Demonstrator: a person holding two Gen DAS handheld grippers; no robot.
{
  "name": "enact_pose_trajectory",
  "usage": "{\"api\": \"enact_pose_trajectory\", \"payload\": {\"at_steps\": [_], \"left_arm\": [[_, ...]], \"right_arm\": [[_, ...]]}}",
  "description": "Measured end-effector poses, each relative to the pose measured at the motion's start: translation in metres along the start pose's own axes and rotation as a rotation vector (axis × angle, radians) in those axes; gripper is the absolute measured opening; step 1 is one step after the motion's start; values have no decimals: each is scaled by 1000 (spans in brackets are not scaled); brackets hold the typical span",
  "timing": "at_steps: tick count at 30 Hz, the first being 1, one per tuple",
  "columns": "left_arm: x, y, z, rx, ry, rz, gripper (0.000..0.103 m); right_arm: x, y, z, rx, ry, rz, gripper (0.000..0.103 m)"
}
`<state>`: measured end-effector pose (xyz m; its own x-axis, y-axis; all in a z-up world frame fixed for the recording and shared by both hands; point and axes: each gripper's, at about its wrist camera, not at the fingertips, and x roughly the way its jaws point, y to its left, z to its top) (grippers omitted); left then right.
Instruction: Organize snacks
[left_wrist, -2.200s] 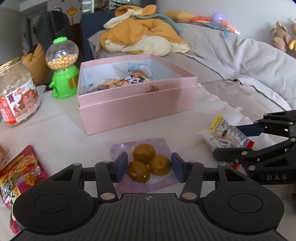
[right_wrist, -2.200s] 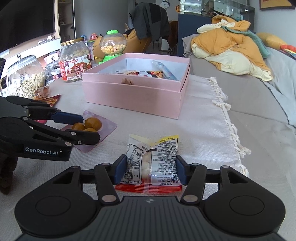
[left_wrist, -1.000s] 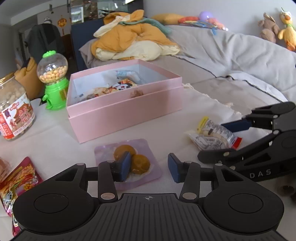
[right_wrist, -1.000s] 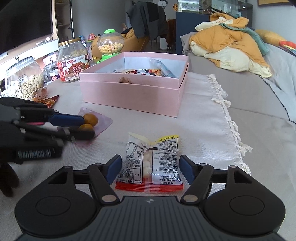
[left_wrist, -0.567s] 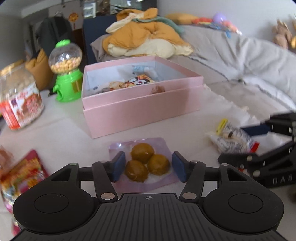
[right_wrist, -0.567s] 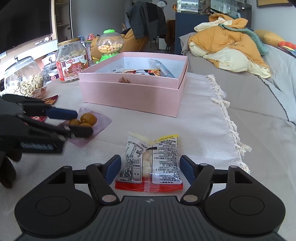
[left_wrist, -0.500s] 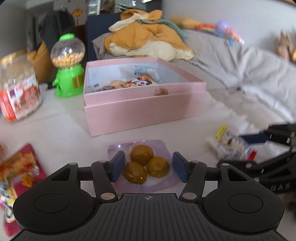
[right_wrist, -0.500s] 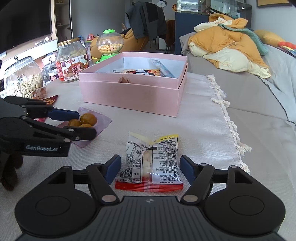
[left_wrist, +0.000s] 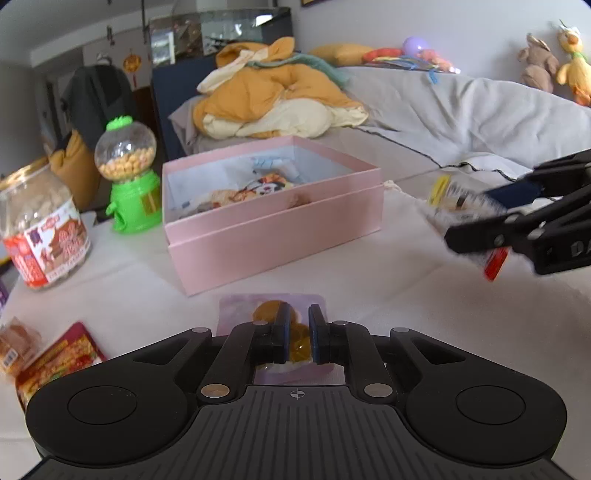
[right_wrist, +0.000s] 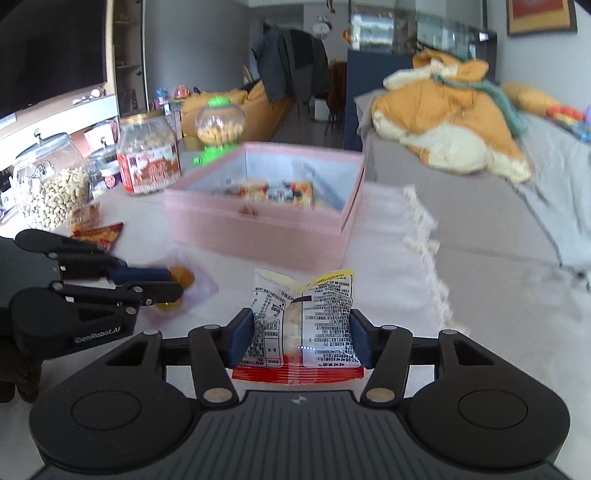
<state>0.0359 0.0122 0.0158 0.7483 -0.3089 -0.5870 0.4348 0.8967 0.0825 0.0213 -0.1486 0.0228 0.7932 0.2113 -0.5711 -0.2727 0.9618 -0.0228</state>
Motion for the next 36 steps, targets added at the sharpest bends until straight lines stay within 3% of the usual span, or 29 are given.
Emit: {"api": "enact_pose_trajectory", "payload": {"at_steps": [4,8,13,14,17,20,22,24,27,30,33,36], "left_arm": [[1,9,-3,-46,6,-17,18],[2,8,-5,-46,0,-15,23],[-3,-13,-16,47,-44,54,24],[-3,-16,-17,72,-30,50,28],[-10,-12,-16,82,-9,-5,28],[-19,8,-11,-40,28,-63,29],[-25,27,-11,-142,41,-33,28],[-25,50,-13,-256,102,-20,27],[-21,79,-23,-435,182,-110,27],[-14,91,-25,-531,178,-162,27],[3,97,-20,-597,171,-231,27],[19,97,-13,-624,141,-231,32]], "right_arm": [[-4,3,3,-16,-18,-7,55],[5,7,-4,-15,19,3,55],[24,9,-12,0,58,3,55],[28,9,-12,6,66,2,55],[42,5,-13,40,109,18,57],[50,1,-12,73,142,46,62],[49,3,-9,60,134,56,66],[45,7,-4,32,112,62,70],[44,15,2,-15,94,131,72],[57,28,4,-56,118,199,72],[72,47,4,-162,117,169,60],[80,48,9,-163,109,208,43]]}}
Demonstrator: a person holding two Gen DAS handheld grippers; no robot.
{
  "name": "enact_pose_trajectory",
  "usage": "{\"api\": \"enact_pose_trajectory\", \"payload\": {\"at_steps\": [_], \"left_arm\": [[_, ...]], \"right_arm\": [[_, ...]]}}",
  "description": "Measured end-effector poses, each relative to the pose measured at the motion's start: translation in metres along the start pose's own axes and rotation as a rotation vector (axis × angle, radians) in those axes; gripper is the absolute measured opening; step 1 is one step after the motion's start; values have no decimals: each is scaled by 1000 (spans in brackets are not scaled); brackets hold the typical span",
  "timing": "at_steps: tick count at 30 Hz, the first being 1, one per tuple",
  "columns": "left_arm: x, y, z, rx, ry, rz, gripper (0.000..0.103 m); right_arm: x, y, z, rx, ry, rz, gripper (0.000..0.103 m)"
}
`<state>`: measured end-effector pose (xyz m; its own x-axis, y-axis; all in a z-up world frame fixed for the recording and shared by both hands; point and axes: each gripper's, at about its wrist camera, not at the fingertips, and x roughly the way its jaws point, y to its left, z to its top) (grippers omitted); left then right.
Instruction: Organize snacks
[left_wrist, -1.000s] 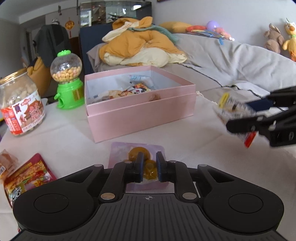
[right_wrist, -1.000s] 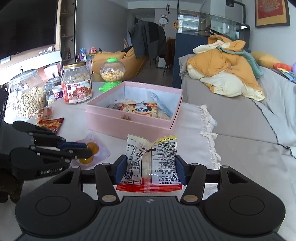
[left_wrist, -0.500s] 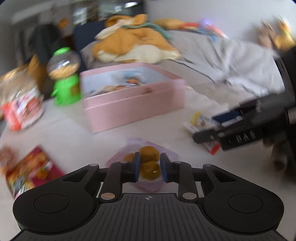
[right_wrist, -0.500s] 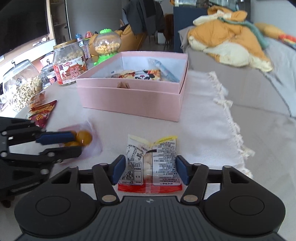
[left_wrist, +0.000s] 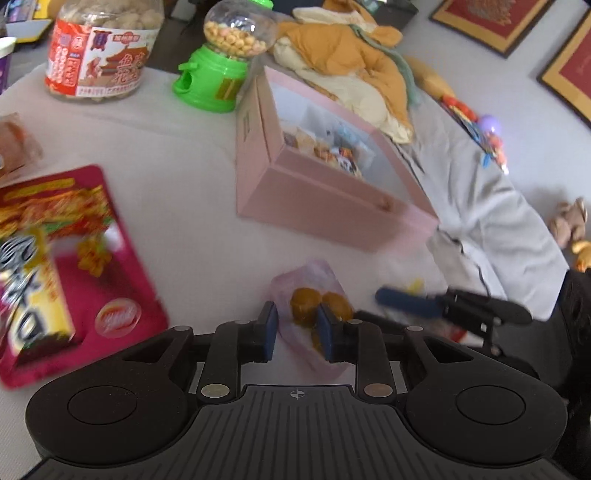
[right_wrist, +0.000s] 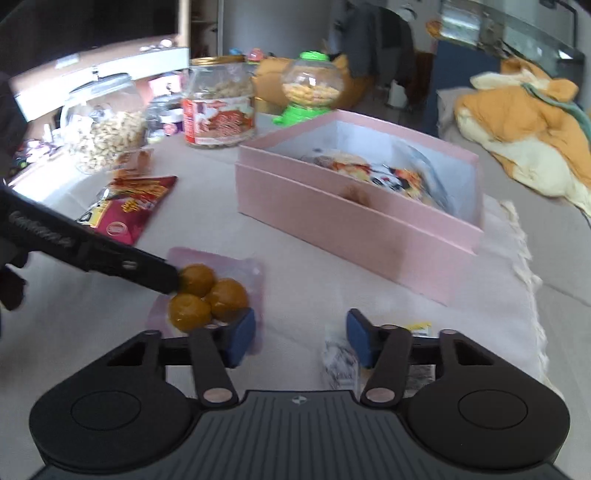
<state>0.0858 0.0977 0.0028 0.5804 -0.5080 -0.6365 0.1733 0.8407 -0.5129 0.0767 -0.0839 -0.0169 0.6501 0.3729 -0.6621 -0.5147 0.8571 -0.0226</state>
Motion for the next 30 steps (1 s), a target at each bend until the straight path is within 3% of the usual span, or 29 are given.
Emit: {"api": "enact_pose_trajectory", "payload": {"at_steps": [1,5,11,13,16,18,21,23,30], "left_arm": [[4,-1,3,1,-3,-17,38],[15,-9,9,34,0,-54,55],[34,-18,16,48,3,-84,59],[39,-27,18,87,-11,-48,56],[41,-39,17,163,-9,45,36],[39,-44,13,199,-10,59,36],[32,-52,7,246,-20,88,35],[25,-59,1,293,-46,123,35],[-7,-76,-12,338,-113,110,20]], "right_arm": [[1,-4,1,13,0,11,39],[3,-19,-4,55,-21,47,39],[2,-25,-4,78,-28,62,37],[3,-22,-4,65,-30,49,37],[2,-22,-4,62,-28,37,37],[-1,-22,-3,54,-26,5,37],[-14,-27,-4,74,-41,-43,53],[-25,-33,-6,108,-59,-63,70],[-32,-45,-24,184,35,-115,73]]}}
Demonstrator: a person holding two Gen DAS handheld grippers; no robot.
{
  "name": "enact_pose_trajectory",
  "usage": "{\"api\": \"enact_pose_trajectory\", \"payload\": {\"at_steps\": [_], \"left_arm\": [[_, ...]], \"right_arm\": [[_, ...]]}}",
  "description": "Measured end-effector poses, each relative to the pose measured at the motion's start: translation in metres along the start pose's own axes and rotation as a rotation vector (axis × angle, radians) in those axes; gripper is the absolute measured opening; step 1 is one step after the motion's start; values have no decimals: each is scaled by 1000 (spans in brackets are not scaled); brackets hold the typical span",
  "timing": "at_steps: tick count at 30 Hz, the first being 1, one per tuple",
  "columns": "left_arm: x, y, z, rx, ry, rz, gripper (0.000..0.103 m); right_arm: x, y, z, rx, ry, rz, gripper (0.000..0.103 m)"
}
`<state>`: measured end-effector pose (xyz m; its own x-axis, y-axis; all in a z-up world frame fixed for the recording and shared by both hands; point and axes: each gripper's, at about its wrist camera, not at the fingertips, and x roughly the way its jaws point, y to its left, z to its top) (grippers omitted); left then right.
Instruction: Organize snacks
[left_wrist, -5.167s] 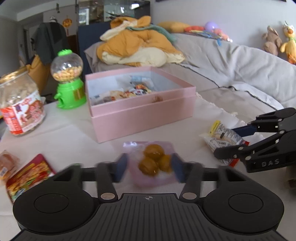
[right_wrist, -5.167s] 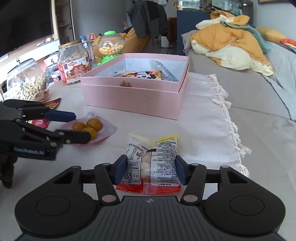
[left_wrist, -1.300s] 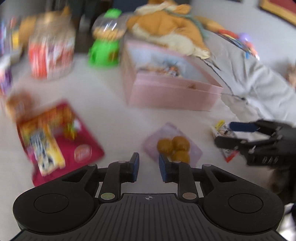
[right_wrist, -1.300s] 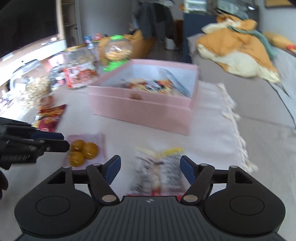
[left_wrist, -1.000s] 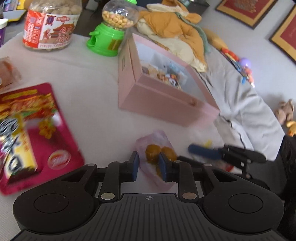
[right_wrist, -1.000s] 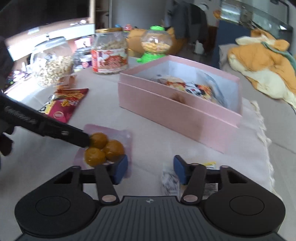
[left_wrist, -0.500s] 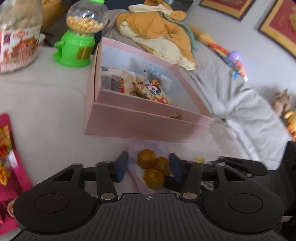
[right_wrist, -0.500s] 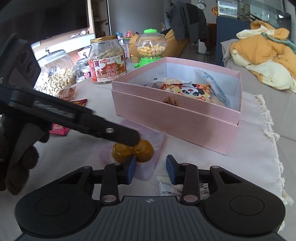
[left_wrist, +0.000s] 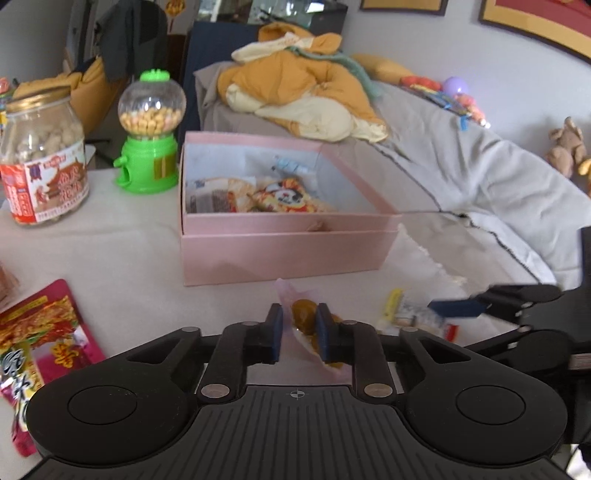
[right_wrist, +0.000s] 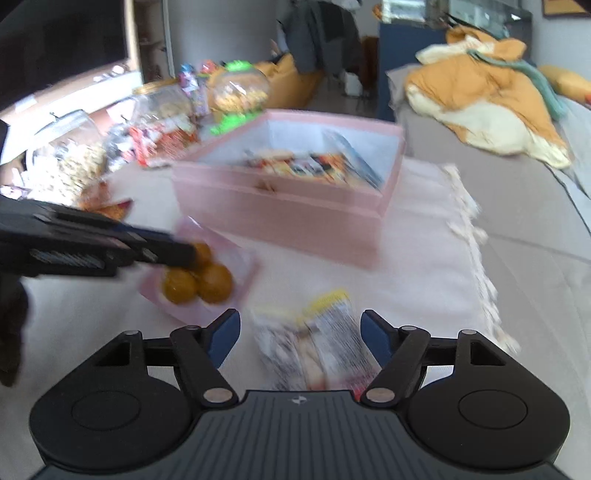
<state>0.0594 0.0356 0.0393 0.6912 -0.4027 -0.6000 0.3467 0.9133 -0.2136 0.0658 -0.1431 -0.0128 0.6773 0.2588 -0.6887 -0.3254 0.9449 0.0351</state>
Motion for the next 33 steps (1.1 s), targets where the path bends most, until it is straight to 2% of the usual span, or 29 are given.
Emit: {"api": "enact_pose_trajectory", "payload": {"at_steps": [4,9,10,13,16,18,23,25,27,29,31,33], "left_arm": [[-17,-1,-1,9,-30,-1,17],[-27,6,-5,-1,-47,-17,16],[-27,7,-6,-8,-46,-24,16],[-29,14,-9,-56,-52,-65,16],[-24,20,-12,-101,-25,-91,19],[-20,15,-14,-77,-3,-49,19],[-17,-17,-19,70,-22,12,21],[-6,-34,-25,159,4,45,26],[5,-47,-36,266,21,111,27],[12,-51,-43,354,16,178,33],[13,-43,-42,366,1,249,37],[9,-25,-35,274,13,241,34]], "right_arm": [[0,-6,-6,34,7,17,75],[3,5,-10,-42,3,-6,78],[2,5,-9,-42,6,-5,75],[-3,7,-8,-62,12,10,58],[-9,11,-9,-75,10,15,55],[-8,14,-11,-81,8,13,55],[-3,21,-14,-101,-29,-2,57],[-1,20,-13,-91,-36,2,58],[-1,15,-14,-66,-39,12,62],[-2,9,-16,-38,-42,13,67],[-3,4,-17,-12,-47,15,67],[-4,2,-17,0,-51,15,67]]}}
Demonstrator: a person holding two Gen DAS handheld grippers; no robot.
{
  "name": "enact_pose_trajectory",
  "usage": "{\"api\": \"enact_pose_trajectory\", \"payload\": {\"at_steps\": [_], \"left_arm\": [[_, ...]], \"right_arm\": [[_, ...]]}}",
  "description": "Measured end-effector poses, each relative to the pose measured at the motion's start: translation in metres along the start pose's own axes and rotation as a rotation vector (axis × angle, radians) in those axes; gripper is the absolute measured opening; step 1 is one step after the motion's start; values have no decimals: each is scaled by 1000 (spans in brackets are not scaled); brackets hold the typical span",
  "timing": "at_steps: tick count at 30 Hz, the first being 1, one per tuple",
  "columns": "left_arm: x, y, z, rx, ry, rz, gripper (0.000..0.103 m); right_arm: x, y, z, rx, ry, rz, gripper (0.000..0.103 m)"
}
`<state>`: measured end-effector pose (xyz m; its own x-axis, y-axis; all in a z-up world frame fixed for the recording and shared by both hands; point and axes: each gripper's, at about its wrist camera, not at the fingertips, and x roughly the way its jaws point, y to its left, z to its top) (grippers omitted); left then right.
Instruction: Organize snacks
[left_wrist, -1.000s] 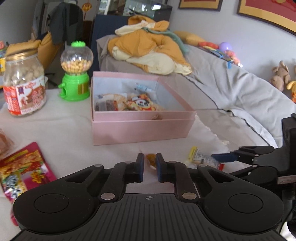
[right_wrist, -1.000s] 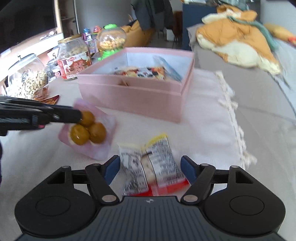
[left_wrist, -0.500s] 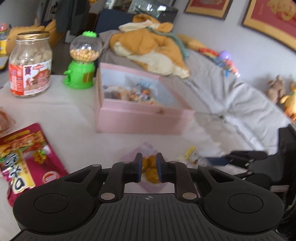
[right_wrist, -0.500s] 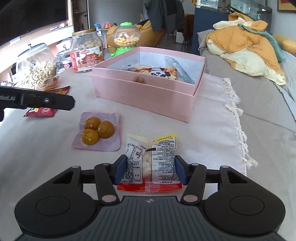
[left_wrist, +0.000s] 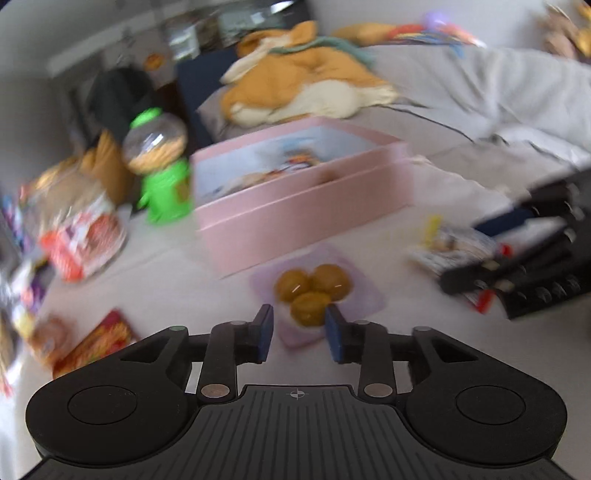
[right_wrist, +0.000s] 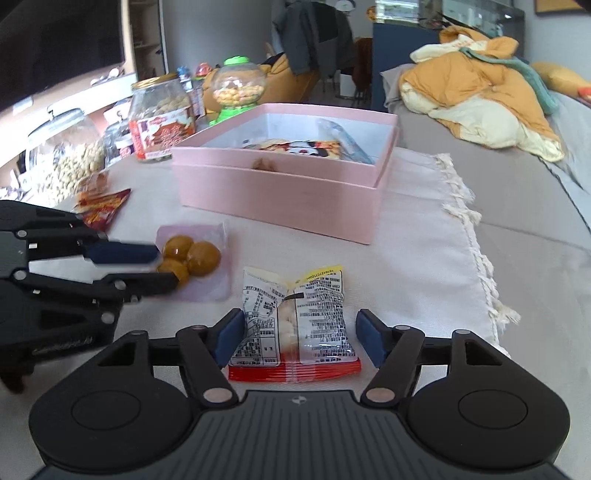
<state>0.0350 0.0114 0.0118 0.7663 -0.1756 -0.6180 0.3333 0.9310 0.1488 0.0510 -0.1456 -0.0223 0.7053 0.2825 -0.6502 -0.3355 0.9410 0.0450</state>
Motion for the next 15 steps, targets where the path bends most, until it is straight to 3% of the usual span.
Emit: {"api": "enact_pose_trajectory", "payload": {"at_steps": [4,6,10,12,15], "left_arm": [[-1,57,-4,-365,24,-195,34],[6,77,-4,-497,42,-260,34],[30,95,-4,-594,66,-307,33],[42,97,-4,-631,63,-365,34],[52,99,-1,-666,61,-410,37]], "right_arm": [[-1,2,0,-13,-9,21,67],[-1,4,1,-11,-12,31,67],[5,9,13,49,-2,129,67],[14,18,18,40,18,185,66],[25,35,22,-27,21,157,64]]}}
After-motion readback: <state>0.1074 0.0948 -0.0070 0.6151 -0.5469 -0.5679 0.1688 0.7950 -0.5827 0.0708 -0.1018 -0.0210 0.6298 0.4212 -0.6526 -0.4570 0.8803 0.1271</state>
